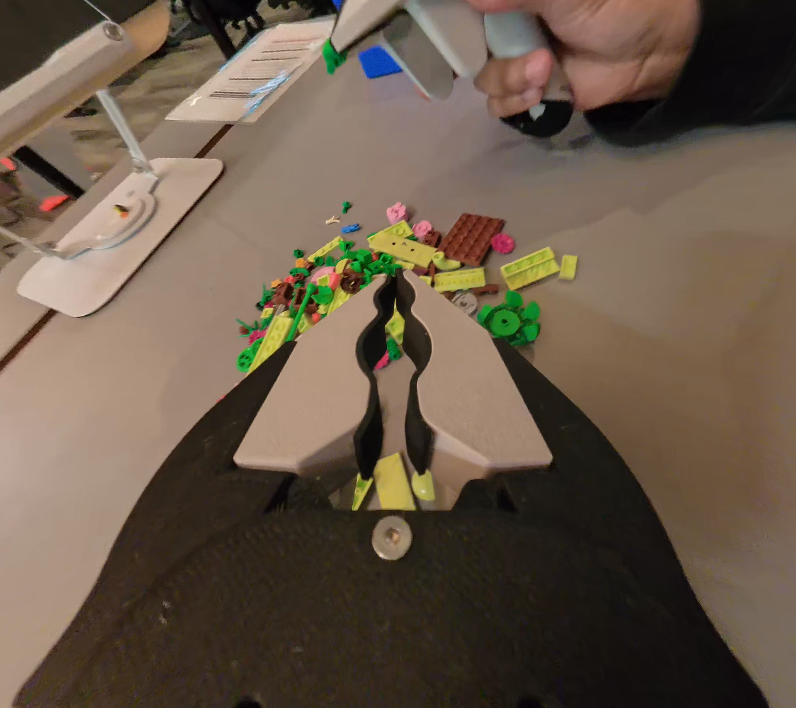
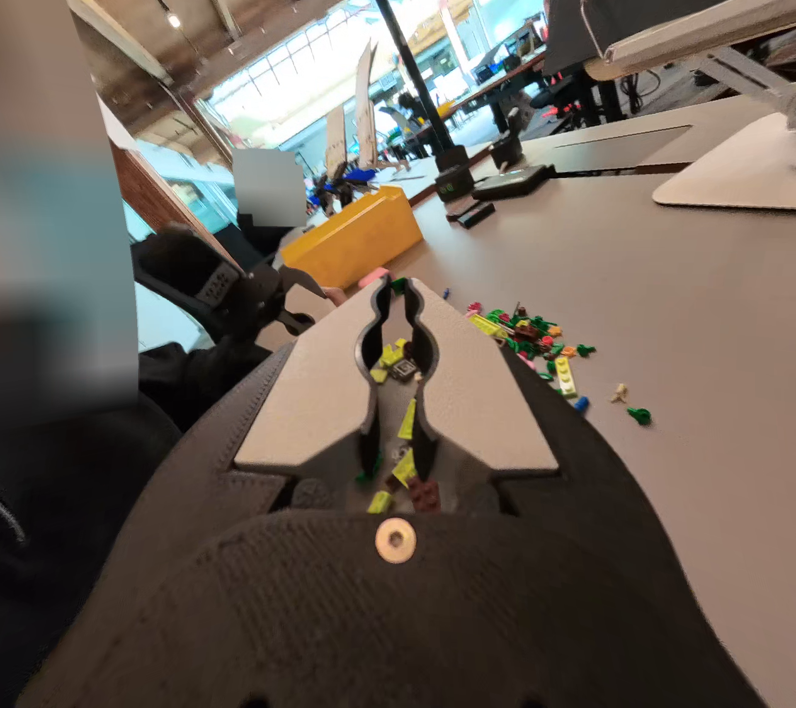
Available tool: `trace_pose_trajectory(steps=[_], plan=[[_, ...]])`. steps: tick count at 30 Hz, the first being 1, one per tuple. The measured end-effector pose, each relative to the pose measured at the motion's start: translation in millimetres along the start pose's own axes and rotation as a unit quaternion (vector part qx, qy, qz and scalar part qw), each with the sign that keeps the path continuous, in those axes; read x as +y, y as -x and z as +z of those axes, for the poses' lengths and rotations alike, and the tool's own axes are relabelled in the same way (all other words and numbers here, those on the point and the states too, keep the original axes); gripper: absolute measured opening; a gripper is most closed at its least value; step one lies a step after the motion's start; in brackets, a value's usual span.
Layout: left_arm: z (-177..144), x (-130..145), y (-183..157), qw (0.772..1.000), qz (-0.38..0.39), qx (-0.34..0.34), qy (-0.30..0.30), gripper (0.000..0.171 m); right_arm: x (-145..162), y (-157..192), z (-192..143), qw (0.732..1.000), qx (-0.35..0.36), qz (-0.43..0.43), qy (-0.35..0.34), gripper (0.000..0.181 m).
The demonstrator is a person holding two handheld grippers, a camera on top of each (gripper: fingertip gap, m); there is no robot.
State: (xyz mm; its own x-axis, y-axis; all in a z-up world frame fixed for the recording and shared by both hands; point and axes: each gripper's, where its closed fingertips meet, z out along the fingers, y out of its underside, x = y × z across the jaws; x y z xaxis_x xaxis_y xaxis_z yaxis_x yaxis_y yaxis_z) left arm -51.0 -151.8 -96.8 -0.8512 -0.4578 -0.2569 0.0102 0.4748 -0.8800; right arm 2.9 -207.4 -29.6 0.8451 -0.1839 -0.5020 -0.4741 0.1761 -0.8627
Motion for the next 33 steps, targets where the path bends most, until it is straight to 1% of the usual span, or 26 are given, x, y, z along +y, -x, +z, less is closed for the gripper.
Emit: trace_pose_trajectory(steps=[2,5,7,9,11,13,16,20,24,26,30,33], plan=[[2,-1,1,1.0,-0.006,0.002,-0.014,0.0,14,6,9,0.999,-0.012,-0.002,0.031,0.003],[2,4,7,0.999,0.03,-0.03,-0.01,0.0,46,23,31,0.993,-0.053,0.023,0.099,0.003],[2,4,7,0.998,0.043,-0.04,-0.002,0.002,67,28,41,0.99,-0.046,0.001,0.135,0.003],[2,1,5,0.997,0.055,-0.047,-0.004,0.005,80,28,47,0.986,-0.027,-0.036,0.162,0.004],[3,0,4,0.996,0.068,-0.053,0.001,0.007,82,29,49,0.984,-0.015,-0.062,0.167,0.004],[2,-2,3,0.995,0.08,-0.059,-0.003,0.004,82,27,50,0.983,-0.002,-0.075,0.167,0.004],[3,1,4,0.993,0.096,-0.069,0.011,0.002,84,25,50,0.983,0.003,-0.075,0.17,0.004],[5,5,2,0.987,0.137,-0.083,0.032,0.001,88,23,50,0.982,-0.002,-0.053,0.181,0.004],[7,8,-2,0.98,0.173,-0.086,0.05,0.0,93,23,46,0.979,-0.025,-0.005,0.203,0.003],[8,10,-4,0.978,0.181,-0.083,0.059,0.0,96,22,44,0.976,-0.031,0.009,0.214,0.003],[9,16,-10,0.976,0.192,-0.07,0.077,0.0,104,22,42,0.97,-0.034,0.004,0.241,0.004],[10,18,-14,0.98,0.172,-0.052,0.081,0.0,108,22,39,0.966,-0.043,0.009,0.255,0.004]])
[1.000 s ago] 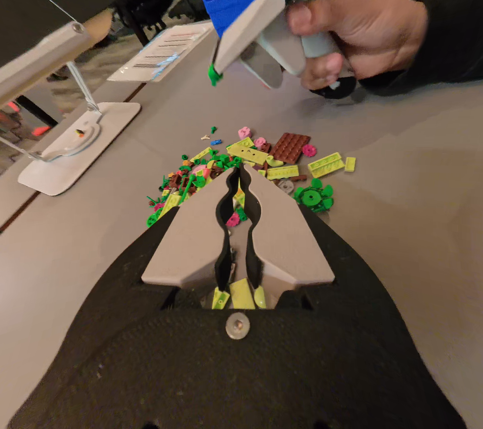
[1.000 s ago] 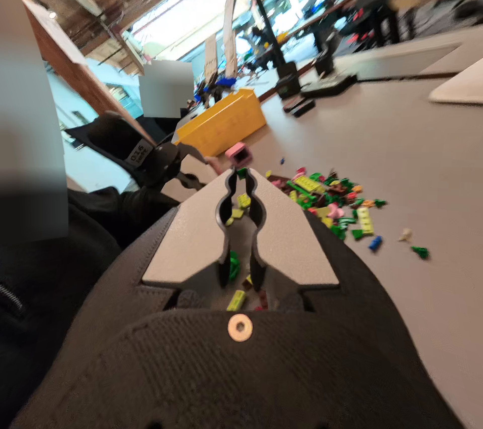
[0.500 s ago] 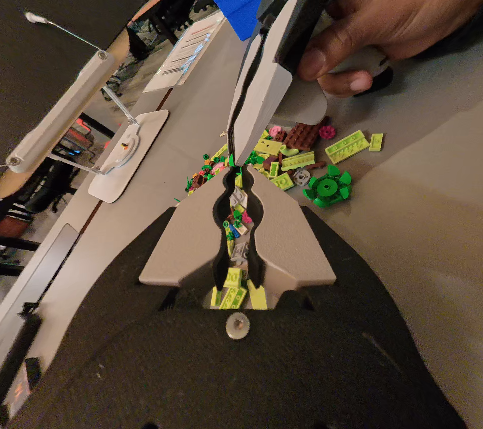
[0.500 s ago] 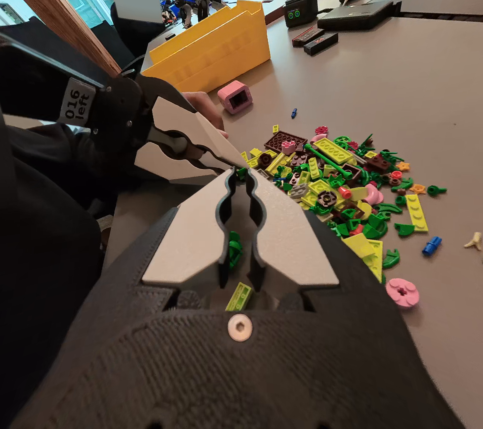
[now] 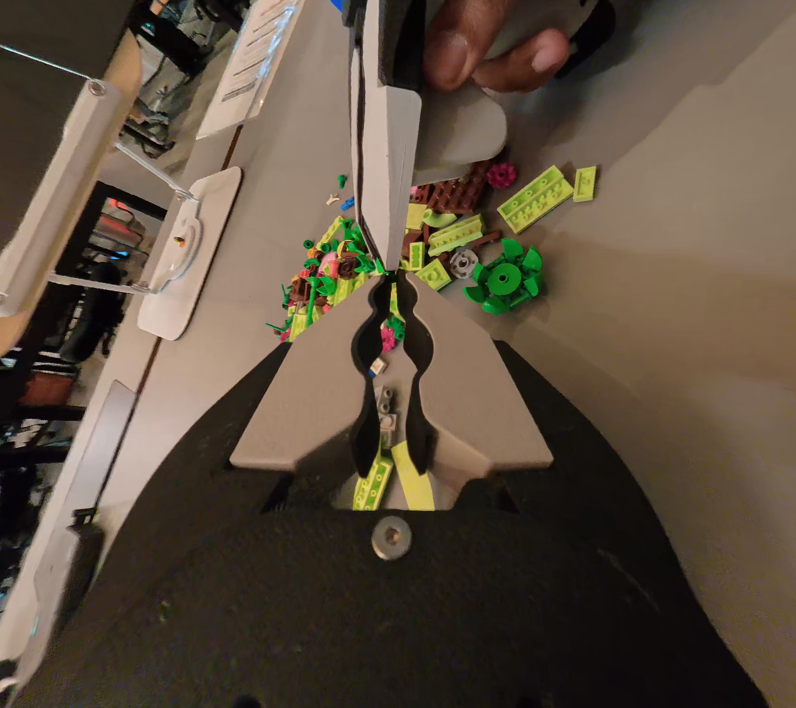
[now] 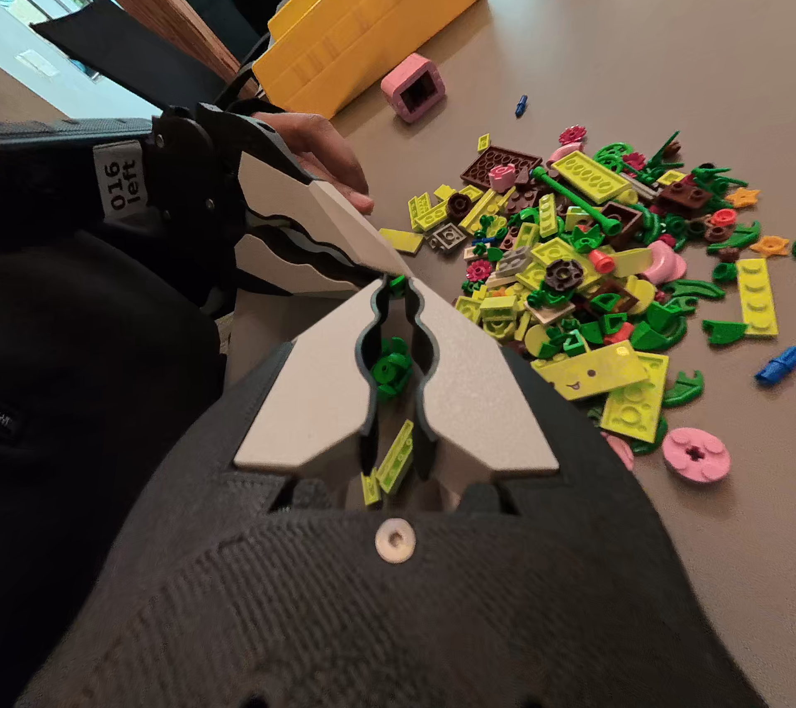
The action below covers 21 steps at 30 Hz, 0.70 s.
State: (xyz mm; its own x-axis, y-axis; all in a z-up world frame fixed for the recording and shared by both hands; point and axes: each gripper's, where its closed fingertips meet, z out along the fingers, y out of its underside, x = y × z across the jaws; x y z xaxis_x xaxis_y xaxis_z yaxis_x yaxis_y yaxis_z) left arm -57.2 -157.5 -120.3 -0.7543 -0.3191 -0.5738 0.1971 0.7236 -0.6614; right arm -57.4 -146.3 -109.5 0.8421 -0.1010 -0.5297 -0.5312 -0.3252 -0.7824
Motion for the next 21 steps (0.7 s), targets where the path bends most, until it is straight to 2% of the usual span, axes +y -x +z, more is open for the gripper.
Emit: trace_pose_trajectory(steps=[7,10,12,14,16,18,19,20,21], plan=[[-7,-10,-3,0.991,-0.107,0.067,-0.036,0.0,-2,9,-5,0.996,-0.074,0.054,-0.011,0.003],[-10,-15,-4,0.974,-0.187,0.114,-0.06,0.0,-4,13,-6,0.996,-0.081,0.041,-0.012,0.003],[-14,-20,-4,0.955,-0.245,0.152,-0.078,0.0,-6,16,-8,0.996,-0.085,0.026,-0.015,0.002],[-22,-30,-2,0.916,-0.326,0.207,-0.113,0.0,-11,24,-12,0.994,-0.105,0.015,-0.028,0.001],[-35,-45,3,0.848,-0.418,0.282,-0.164,0.0,-20,38,-18,0.987,-0.149,0.016,-0.053,0.002],[-47,-55,4,0.767,-0.491,0.361,-0.204,0.0,-35,46,-29,0.977,-0.185,0.019,-0.101,0.003],[-49,-56,7,0.738,-0.517,0.376,-0.216,0.0,-46,46,-41,0.971,-0.198,0.025,-0.133,0.003],[-48,-56,7,0.728,-0.525,0.382,-0.22,0.0,-54,41,-52,0.967,-0.197,0.033,-0.161,0.003],[-45,-53,6,0.739,-0.517,0.376,-0.213,0.0,-57,33,-59,0.967,-0.184,0.036,-0.174,0.002]])
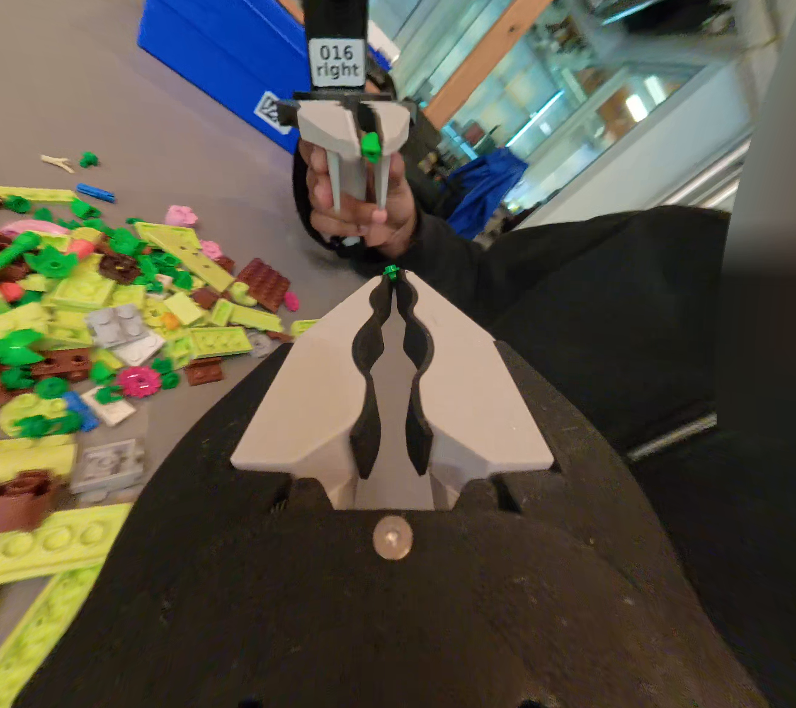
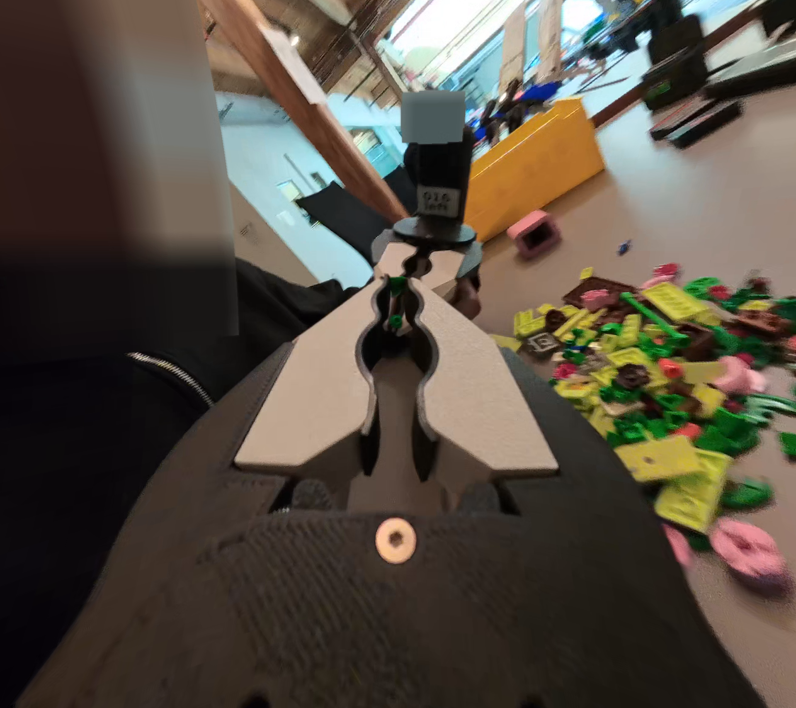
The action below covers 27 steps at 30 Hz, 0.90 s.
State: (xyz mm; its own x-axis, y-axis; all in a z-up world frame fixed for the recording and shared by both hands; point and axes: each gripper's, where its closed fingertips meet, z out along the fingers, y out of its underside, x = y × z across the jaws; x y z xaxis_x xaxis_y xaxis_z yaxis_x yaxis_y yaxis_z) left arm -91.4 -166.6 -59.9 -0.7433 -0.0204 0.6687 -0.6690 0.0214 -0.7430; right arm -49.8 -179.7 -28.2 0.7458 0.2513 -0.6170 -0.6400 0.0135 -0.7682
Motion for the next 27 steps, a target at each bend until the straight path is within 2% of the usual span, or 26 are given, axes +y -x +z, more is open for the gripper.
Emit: trace_pose_trajectory(steps=[2,4,5,8,9,11,13,15,17,20,24,27], plan=[[0,6,15,0.996,0.058,-0.06,0.028,0.0,4,-22,-9,0.997,0.067,-0.017,0.019,0.003],[-5,11,35,0.979,0.127,-0.145,0.065,0.0,15,-51,-17,0.984,0.159,-0.048,0.067,0.003],[-10,14,48,0.962,0.168,-0.194,0.09,0.0,21,-64,-22,0.972,0.204,-0.064,0.095,0.003],[-28,17,81,0.89,0.278,-0.327,0.158,0.001,31,-89,-33,0.934,0.298,-0.13,0.15,0.003],[-30,19,85,0.877,0.29,-0.342,0.172,0.001,34,-94,-34,0.922,0.318,-0.148,0.165,0.003],[-29,24,88,0.879,0.281,-0.342,0.179,0.002,39,-103,-36,0.903,0.345,-0.17,0.19,0.003],[-28,26,90,0.884,0.273,-0.335,0.178,0.003,43,-106,-35,0.895,0.354,-0.176,0.205,0.004],[-29,27,94,0.883,0.271,-0.337,0.181,0.012,42,-106,-35,0.893,0.358,-0.18,0.204,0.006],[-29,26,93,0.886,0.269,-0.334,0.177,0.021,38,-103,-35,0.898,0.354,-0.18,0.19,0.008],[-31,19,92,0.882,0.282,-0.342,0.161,0.024,30,-95,-34,0.912,0.337,-0.171,0.162,0.012],[-34,9,87,0.887,0.287,-0.337,0.134,0.023,30,-66,-18,0.94,0.25,-0.176,0.155,0.019],[-37,3,86,0.895,0.277,-0.331,0.115,0.021,58,-43,-2,0.941,0.173,-0.182,0.226,0.027]])
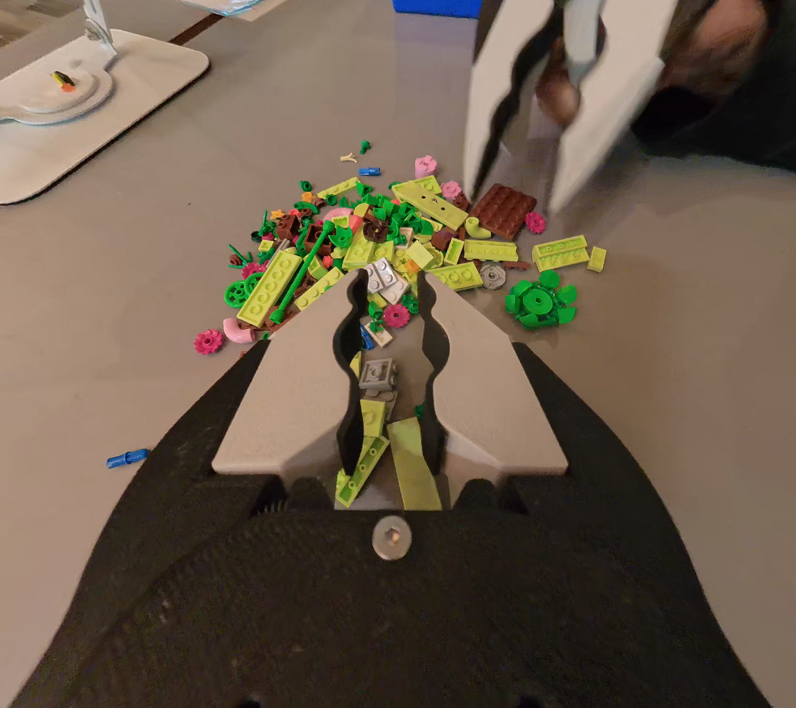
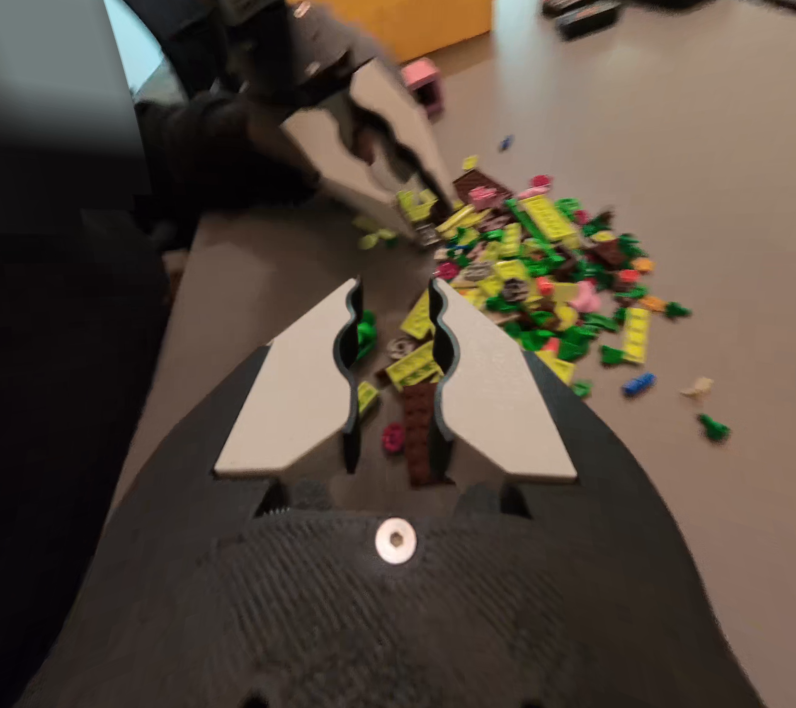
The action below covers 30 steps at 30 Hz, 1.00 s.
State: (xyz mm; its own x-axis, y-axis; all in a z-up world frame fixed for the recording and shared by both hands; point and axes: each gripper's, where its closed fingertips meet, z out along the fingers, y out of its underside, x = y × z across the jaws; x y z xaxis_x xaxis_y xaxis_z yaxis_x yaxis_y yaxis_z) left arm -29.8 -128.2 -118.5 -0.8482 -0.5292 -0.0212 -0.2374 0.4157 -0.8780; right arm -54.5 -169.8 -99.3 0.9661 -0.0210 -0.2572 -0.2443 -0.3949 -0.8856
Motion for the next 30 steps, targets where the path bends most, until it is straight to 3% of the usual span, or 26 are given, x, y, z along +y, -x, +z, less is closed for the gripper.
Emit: trace_pose_trajectory(steps=[5,9,14,16,23,25,27,30], plan=[[-2,-3,-12,0.999,-0.012,0.048,-0.012,0.017,36,17,20,0.99,-0.005,-0.077,0.116,0.031],[-4,-3,-51,0.987,-0.022,0.158,-0.003,0.022,34,23,25,0.993,-0.027,-0.043,0.11,0.02],[3,12,-63,0.985,0.004,0.166,0.04,0.031,47,15,30,0.988,-0.003,-0.054,0.141,0.019],[4,16,-71,0.982,0.005,0.181,0.054,0.033,45,18,32,0.989,-0.01,-0.045,0.137,0.003],[2,1,-70,0.979,-0.075,0.19,0.023,0.042,8,22,24,0.996,0.007,-0.072,0.045,0.003],[-3,-7,-73,0.966,-0.125,0.229,0.008,0.038,-3,27,19,0.993,0.018,-0.117,0.017,0.003],[-11,-16,-83,0.938,-0.182,0.294,-0.011,0.027,-12,32,15,0.987,0.03,-0.161,-0.007,0.003],[-19,-28,-85,0.907,-0.236,0.346,-0.037,0.021,-25,40,10,0.987,0.02,-0.152,-0.041,0.003]])
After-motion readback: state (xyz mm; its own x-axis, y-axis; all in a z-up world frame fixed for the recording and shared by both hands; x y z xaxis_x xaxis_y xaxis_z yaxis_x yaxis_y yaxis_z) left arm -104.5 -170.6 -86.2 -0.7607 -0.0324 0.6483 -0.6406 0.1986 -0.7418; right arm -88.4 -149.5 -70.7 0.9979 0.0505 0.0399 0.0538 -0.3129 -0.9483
